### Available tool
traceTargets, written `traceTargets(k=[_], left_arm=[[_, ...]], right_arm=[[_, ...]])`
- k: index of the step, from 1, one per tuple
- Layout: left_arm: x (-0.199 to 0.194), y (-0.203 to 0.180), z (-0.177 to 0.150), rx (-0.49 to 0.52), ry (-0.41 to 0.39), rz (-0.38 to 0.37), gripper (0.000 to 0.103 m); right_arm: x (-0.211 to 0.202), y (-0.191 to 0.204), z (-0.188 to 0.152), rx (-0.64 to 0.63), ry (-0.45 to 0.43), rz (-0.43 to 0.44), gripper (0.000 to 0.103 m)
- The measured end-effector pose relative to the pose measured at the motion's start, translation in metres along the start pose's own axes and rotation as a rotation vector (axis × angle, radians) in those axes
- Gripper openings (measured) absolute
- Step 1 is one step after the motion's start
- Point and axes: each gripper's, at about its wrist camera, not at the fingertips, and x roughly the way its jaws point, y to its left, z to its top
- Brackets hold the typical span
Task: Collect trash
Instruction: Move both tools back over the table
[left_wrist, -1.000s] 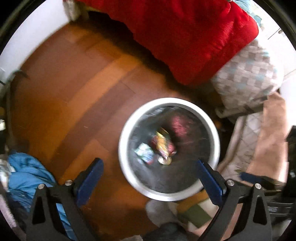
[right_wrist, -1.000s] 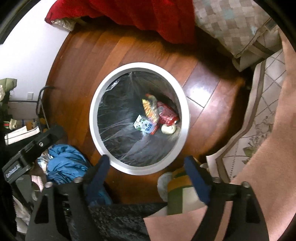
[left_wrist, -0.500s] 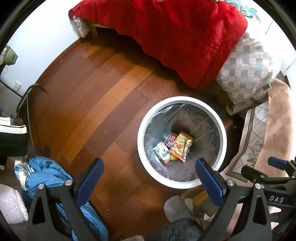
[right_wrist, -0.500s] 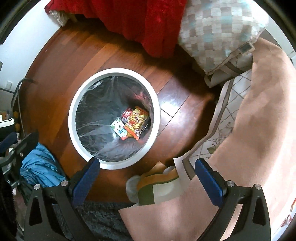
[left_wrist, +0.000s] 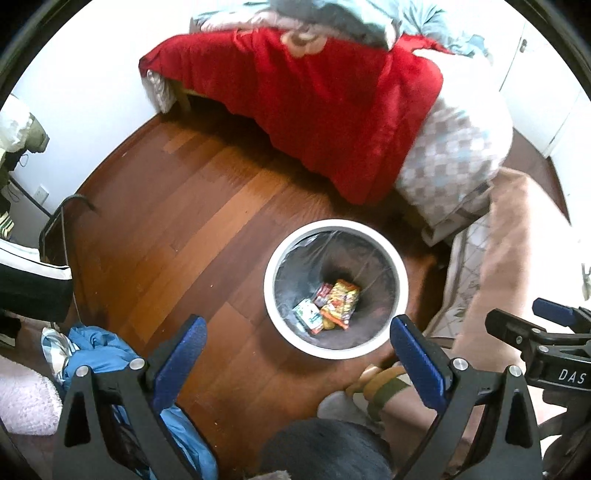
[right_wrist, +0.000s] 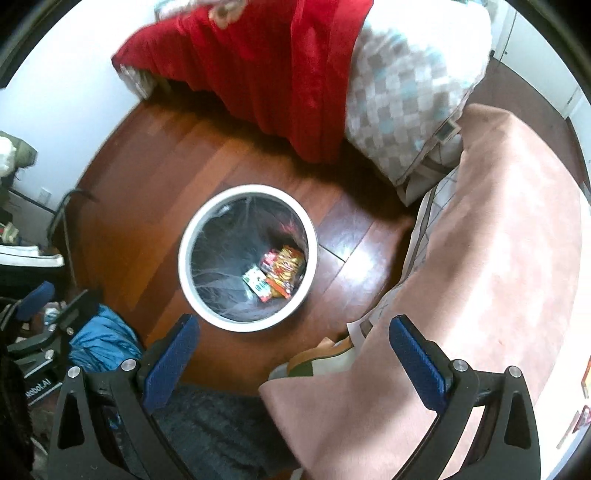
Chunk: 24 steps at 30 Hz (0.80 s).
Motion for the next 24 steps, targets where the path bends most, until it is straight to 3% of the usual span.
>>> traceTargets(k=[6,11,17,20,24], left_arm=[[-0.057,-0.026,-0.004,0.023,-0.088,0.002,0.101],[-0.079,-0.079,-0.011,0.060,-0.128,-0.060,0.101],[-0.056,-0.194,-0.034,0.196,-0.070,-0.121,0.101],[-0.032,-0.269,-0.053,0.276,-0.010,-0.153,0.101],[-0.012,-0.358,-0.071,0.360,0.070,-0.213,0.101]], right_arm=[[-0.074,-0.029,-0.026,0.104,-0.096,0.136,0.103],[-0.131,-0.098,-0.066,0.230,-0.163,0.159,0.103],[-0.172,-0.244,-0.134,0.463,-0.186,-0.025,0.103],[-0.185,-0.344,-0.185,0.653,-0.178,-0.142,0.103],[-0.183,-0.448,-0.240,0.873,-0.167,-0.216,0.103]])
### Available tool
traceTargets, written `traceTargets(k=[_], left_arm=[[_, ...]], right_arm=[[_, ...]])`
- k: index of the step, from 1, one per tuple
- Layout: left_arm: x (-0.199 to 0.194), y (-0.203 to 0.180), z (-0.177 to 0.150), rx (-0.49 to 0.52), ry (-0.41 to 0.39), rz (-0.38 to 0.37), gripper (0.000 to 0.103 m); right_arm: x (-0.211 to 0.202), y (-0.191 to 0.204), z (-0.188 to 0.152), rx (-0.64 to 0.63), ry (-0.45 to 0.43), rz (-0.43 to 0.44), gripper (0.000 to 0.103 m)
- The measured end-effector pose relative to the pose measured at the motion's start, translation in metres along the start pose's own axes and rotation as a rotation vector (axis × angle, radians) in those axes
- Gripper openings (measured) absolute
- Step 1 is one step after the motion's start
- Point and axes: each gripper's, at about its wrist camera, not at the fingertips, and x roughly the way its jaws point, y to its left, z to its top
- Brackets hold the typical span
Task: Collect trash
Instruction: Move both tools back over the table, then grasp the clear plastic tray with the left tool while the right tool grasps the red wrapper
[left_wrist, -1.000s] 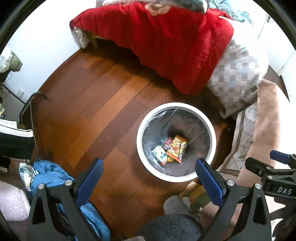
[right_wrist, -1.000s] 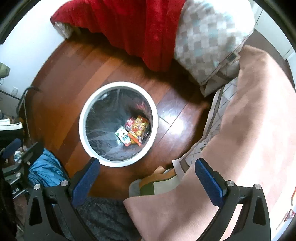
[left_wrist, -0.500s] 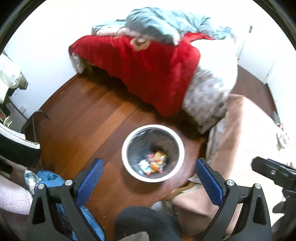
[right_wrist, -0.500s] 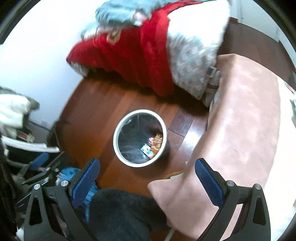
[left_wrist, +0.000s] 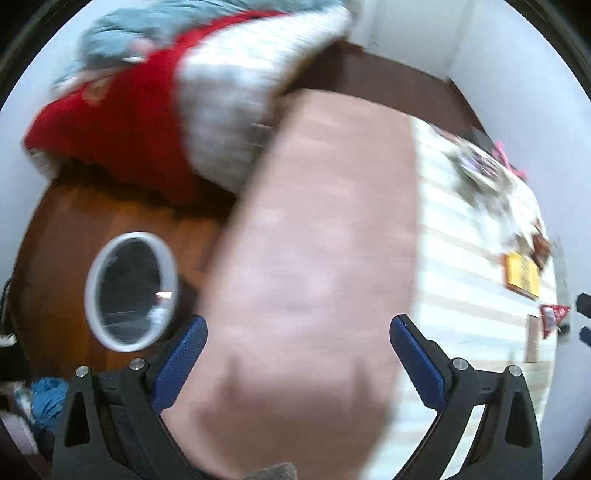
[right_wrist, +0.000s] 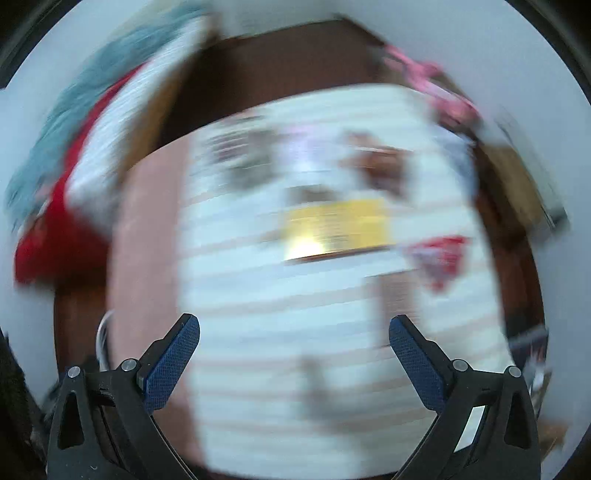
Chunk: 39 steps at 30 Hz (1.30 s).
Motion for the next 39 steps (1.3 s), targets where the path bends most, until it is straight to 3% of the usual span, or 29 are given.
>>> traceTargets(k=[3,5,8,10,13,15,17,19,20,29,39], left_arm=[[0.019,-0.068,0.017,0.055,0.057,-0.075,0.101],[0.029,-0.106,0.031,0.082,0.089,-0.117,0.101],[0.046,-0.152,0.053,0.111,0.134,-0.158,0.101],[0.061,-0.178,0.066,0.130,0.166,-0.158,0.101],[0.087,-0.207,0.083,0.136,0.214,-0.165,0.100],[0.097,-0.219,0.092,0.138,0.226,-0.157,0.100],[0.103,-0.229,0.100,0.150,0.213,-0.143,0.094],[0.106,-0.237,0.102,0.174,0.209,-0.122,0.067],[0.106,-0.239,0.101,0.188,0.210,-0.114,0.061],[0.090,-0.215,0.080,0.287,0.117,-0.065,0.057],[-0.006,-0.133,0.046,0.295,-0.084,-0.091,0.057]], right_arm=[[0.025,-0.057,0.023,0.133,0.011,-0.024,0.089],[0.042,-0.081,0.031,0.210,0.030,0.010,0.079],[0.062,-0.092,0.038,0.263,0.042,0.060,0.071],[0.070,-0.095,0.043,0.287,0.035,0.077,0.054],[0.080,-0.103,0.048,0.323,0.033,0.109,0.038],[0.085,-0.103,0.054,0.334,0.025,0.118,0.033],[0.089,-0.107,0.057,0.332,0.018,0.117,0.030],[0.091,-0.108,0.060,0.317,0.022,0.116,0.026],[0.091,-0.108,0.060,0.310,0.023,0.115,0.025],[0.071,-0.096,0.048,0.206,-0.008,0.122,0.020],[0.011,-0.033,0.022,0.049,-0.076,0.197,0.019]])
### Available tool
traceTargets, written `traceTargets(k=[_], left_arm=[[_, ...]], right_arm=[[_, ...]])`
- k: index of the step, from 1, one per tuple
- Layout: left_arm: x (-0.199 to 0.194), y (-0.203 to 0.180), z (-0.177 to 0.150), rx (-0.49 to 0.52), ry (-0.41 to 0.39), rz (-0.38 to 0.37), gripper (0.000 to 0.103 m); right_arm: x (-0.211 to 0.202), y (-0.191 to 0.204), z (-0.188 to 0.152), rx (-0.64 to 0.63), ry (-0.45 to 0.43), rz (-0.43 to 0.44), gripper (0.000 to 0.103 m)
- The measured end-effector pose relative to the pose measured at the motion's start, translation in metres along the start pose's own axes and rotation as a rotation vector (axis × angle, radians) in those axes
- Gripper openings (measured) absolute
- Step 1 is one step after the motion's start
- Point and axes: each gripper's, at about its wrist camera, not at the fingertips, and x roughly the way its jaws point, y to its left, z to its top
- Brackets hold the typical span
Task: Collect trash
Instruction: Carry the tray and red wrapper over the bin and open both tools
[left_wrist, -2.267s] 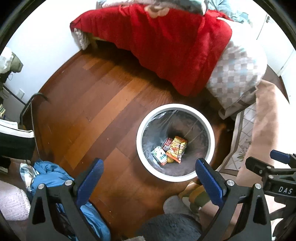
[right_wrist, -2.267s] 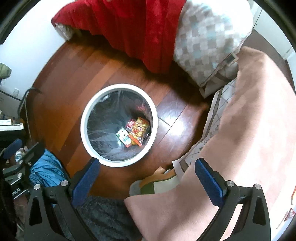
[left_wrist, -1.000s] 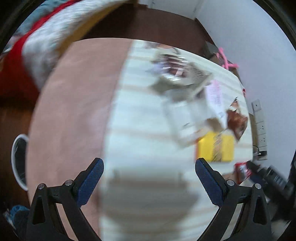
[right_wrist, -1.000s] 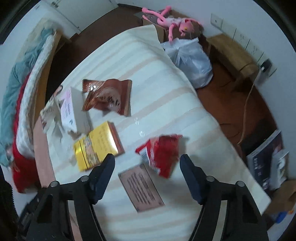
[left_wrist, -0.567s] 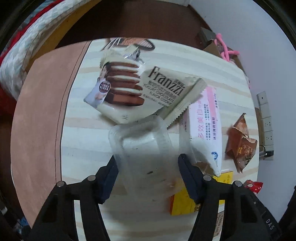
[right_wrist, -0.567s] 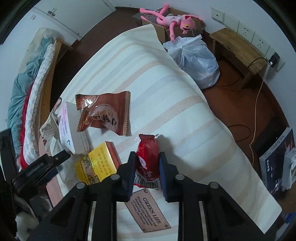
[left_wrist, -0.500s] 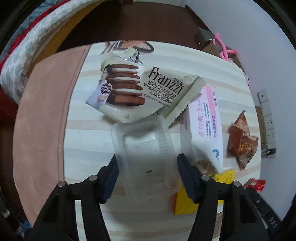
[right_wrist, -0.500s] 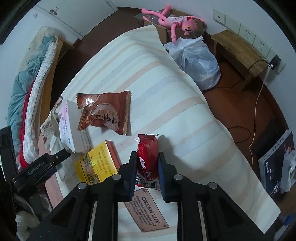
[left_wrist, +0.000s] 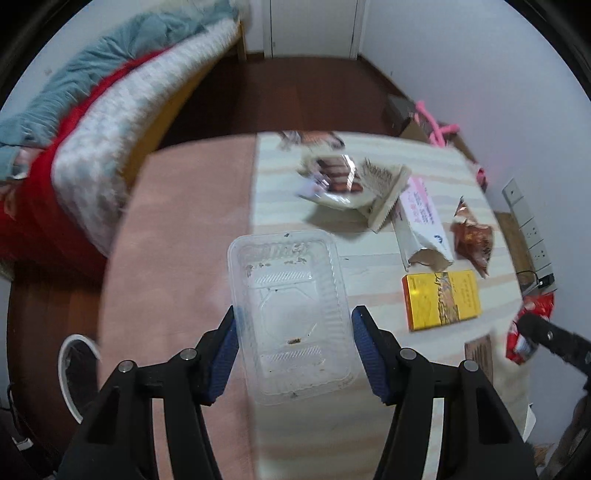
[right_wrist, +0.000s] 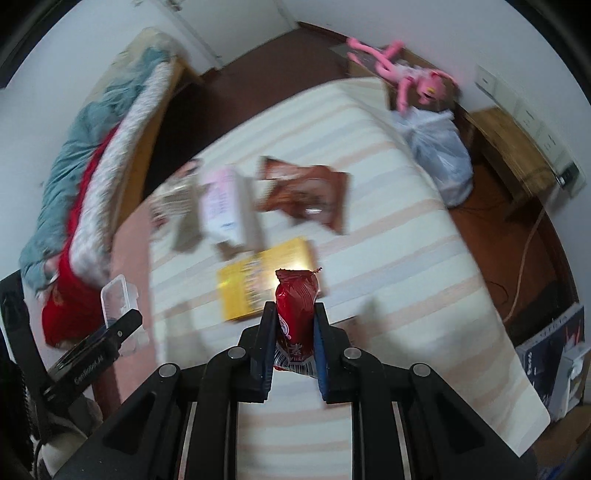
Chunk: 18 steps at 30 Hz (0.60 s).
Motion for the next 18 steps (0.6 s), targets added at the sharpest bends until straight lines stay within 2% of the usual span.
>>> traceTargets(k=[5,9,13,18], left_arm=[[-0.060,0.047,-0.010,-0.045,-0.106,-0.004,0.057],[-0.104,0.100,-0.029,-0.114,-0.168,0.007,0.057],[-0.137,0.171,-0.054,-0.227,-0.190,0.019,0.057],[-0.153,0.273,-0.101,-0.350,-0.169,0.099,0.057]], right_arm=[[-0.021,0.065,-0.021,-0.109,-0.002,0.071,0.019],[-0.026,0.137,-0.048,-0.203,0.020,0.151,0.019],[-0.017,0.219,-0.085,-0.310,0.073,0.234,0.019],[0.018,0.323,-0.146,-0.460,0.171,0.292,0.019]])
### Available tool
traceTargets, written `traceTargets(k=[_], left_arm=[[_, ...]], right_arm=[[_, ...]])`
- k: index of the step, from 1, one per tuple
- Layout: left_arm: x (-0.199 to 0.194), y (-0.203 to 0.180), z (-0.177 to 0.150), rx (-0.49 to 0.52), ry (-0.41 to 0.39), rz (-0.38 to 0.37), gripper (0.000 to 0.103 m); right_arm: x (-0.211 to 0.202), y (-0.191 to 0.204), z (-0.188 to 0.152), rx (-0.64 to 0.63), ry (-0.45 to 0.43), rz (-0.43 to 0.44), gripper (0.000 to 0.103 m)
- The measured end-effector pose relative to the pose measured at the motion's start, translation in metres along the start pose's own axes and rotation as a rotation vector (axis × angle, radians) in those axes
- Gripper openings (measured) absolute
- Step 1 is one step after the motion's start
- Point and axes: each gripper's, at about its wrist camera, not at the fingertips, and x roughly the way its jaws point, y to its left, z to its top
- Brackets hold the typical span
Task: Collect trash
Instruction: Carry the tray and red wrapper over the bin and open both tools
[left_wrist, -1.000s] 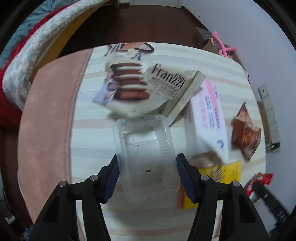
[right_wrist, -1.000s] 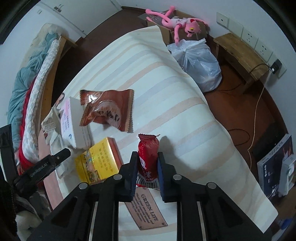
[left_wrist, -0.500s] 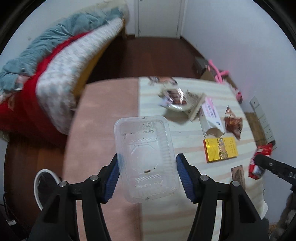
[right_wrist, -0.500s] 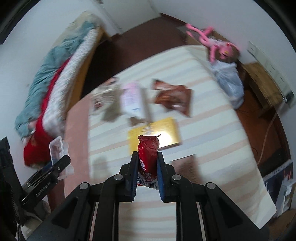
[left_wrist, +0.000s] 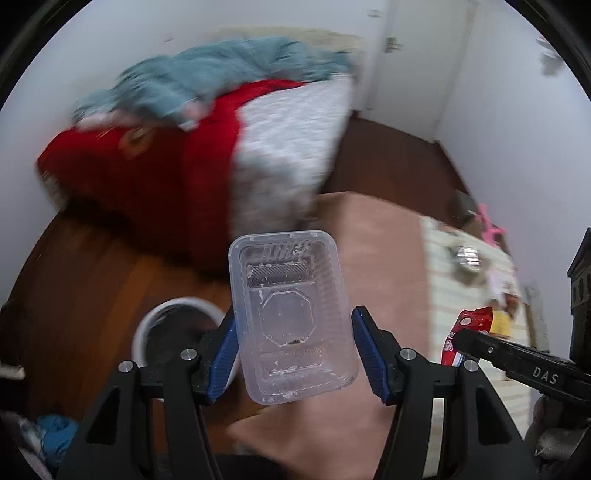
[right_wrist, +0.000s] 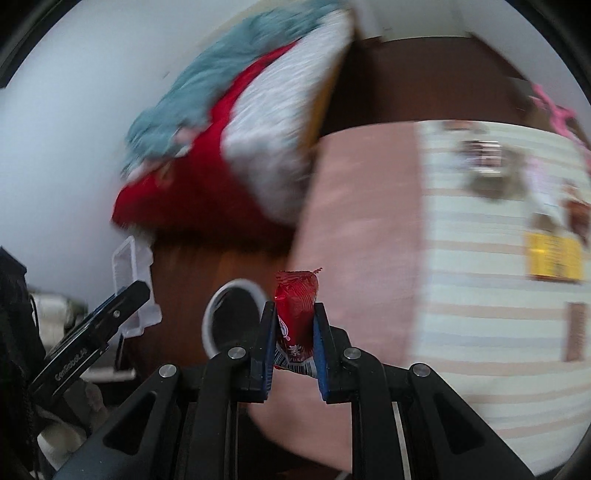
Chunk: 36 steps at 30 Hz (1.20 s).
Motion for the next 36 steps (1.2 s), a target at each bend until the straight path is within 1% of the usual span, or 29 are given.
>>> traceTargets(k=[2,3,4,7,11,14,16,20,21,23,24,25,26,28,30,32,33,35,36], left_arm=[[0.007,0.047,-0.007,-0.055,0.042,0.021,0.057],[0.011,0.064,-0.011,-0.077,0.059,0.028,0.057],[0.020,0.089,-0.016,-0.113,0.084,0.043,0.057],[0.049,0.142,-0.027,-0.176,0.159,0.063,0.057],[0.100,0.194,-0.040,-0.256,0.267,0.031,0.057],[0.139,0.218,-0.045,-0.305,0.329,0.002,0.057],[0.161,0.231,-0.046,-0.338,0.361,-0.008,0.057],[0.199,0.251,-0.046,-0.375,0.418,-0.006,0.058],[0.205,0.255,-0.047,-0.383,0.429,-0.001,0.060],[0.216,0.258,-0.047,-0.391,0.442,0.010,0.070],[0.216,0.265,-0.048,-0.395,0.446,0.016,0.087],[0.218,0.266,-0.049,-0.401,0.449,0.020,0.101],[0.218,0.269,-0.049,-0.404,0.450,0.022,0.101],[0.218,0.273,-0.050,-0.407,0.453,0.043,0.101],[0.214,0.276,-0.052,-0.418,0.442,0.062,0.101],[0.207,0.277,-0.054,-0.407,0.413,0.105,0.101],[0.203,0.278,-0.055,-0.403,0.398,0.123,0.101],[0.191,0.278,-0.058,-0.391,0.355,0.181,0.101],[0.186,0.277,-0.059,-0.389,0.341,0.198,0.101]], right_arm=[[0.040,0.040,-0.004,-0.050,0.062,0.014,0.019],[0.054,0.053,-0.006,-0.065,0.084,0.016,0.019],[0.076,0.071,-0.009,-0.090,0.115,0.012,0.019],[0.136,0.109,-0.014,-0.154,0.199,-0.012,0.019],[0.215,0.144,-0.022,-0.208,0.305,-0.052,0.019],[0.265,0.153,-0.024,-0.215,0.373,-0.080,0.019],[0.291,0.153,-0.026,-0.210,0.404,-0.095,0.019],[0.336,0.144,-0.027,-0.184,0.456,-0.122,0.019],[0.345,0.141,-0.023,-0.182,0.469,-0.119,0.019],[0.365,0.137,-0.024,-0.181,0.503,-0.110,0.020],[0.370,0.134,-0.023,-0.181,0.510,-0.108,0.023],[0.377,0.133,-0.024,-0.181,0.526,-0.104,0.031],[0.382,0.131,-0.025,-0.178,0.537,-0.102,0.037],[0.385,0.130,-0.026,-0.177,0.538,-0.099,0.059],[0.383,0.129,-0.027,-0.184,0.536,-0.087,0.068],[0.380,0.132,-0.027,-0.203,0.535,-0.090,0.079],[0.377,0.134,-0.027,-0.216,0.534,-0.093,0.088],[0.369,0.137,-0.028,-0.243,0.526,-0.103,0.094],[0.368,0.138,-0.028,-0.252,0.522,-0.110,0.100]])
